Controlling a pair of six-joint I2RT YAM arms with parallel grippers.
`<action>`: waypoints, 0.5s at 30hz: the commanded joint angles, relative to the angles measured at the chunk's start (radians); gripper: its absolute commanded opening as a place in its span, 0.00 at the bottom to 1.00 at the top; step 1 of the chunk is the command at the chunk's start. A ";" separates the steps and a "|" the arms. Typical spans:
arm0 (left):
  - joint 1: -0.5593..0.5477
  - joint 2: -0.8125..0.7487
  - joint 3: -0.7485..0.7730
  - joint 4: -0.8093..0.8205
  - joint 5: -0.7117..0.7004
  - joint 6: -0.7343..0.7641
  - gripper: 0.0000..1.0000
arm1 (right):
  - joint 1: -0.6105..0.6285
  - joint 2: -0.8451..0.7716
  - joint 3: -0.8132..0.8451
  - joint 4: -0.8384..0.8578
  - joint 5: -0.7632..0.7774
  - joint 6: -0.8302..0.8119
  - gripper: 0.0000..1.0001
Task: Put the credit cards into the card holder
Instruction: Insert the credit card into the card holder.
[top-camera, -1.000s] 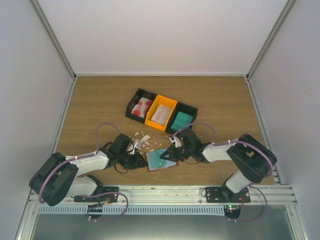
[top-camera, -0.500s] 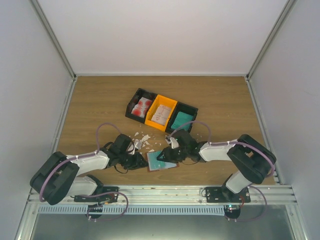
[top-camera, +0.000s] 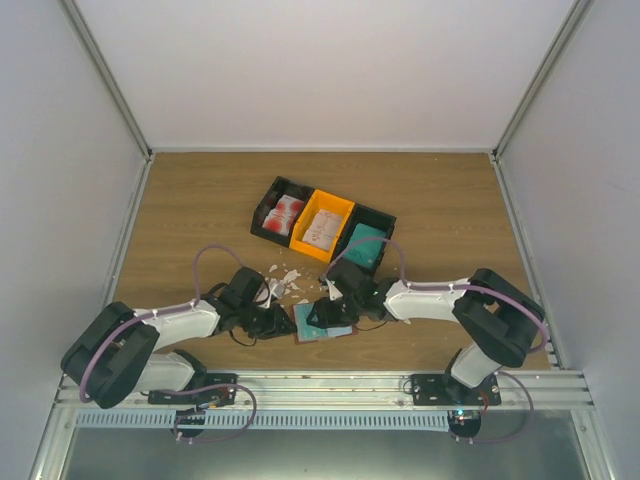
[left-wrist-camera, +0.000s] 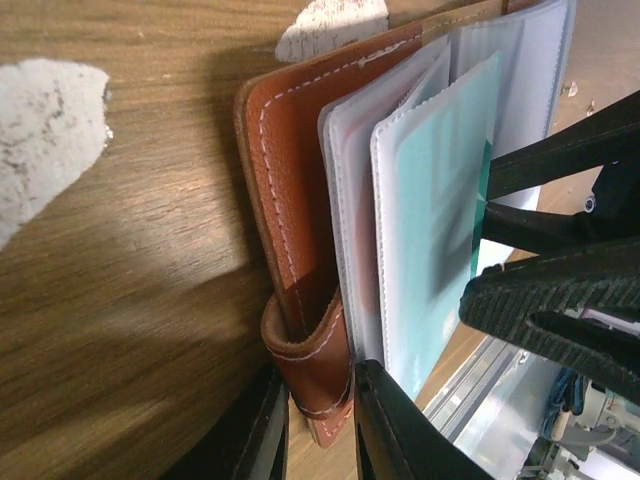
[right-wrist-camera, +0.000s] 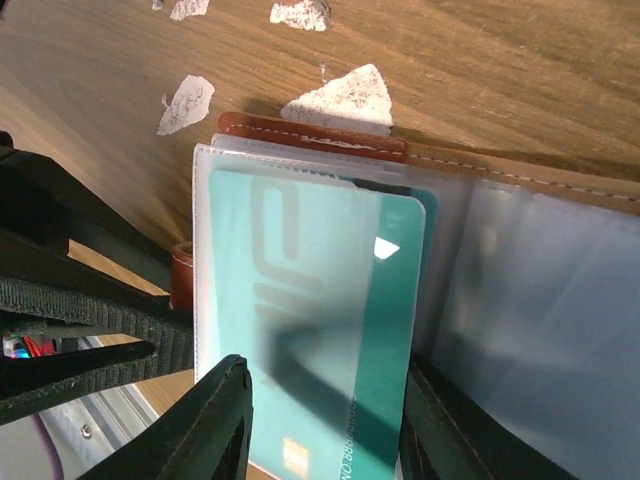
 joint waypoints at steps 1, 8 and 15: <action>-0.011 0.006 0.036 0.014 0.010 0.020 0.22 | 0.025 0.015 0.050 -0.100 0.063 -0.045 0.43; -0.011 -0.072 0.065 -0.096 -0.045 0.041 0.31 | 0.015 -0.134 0.063 -0.203 0.211 -0.051 0.63; -0.008 -0.152 0.105 -0.200 -0.121 0.053 0.48 | -0.042 -0.252 0.029 -0.259 0.321 -0.069 0.65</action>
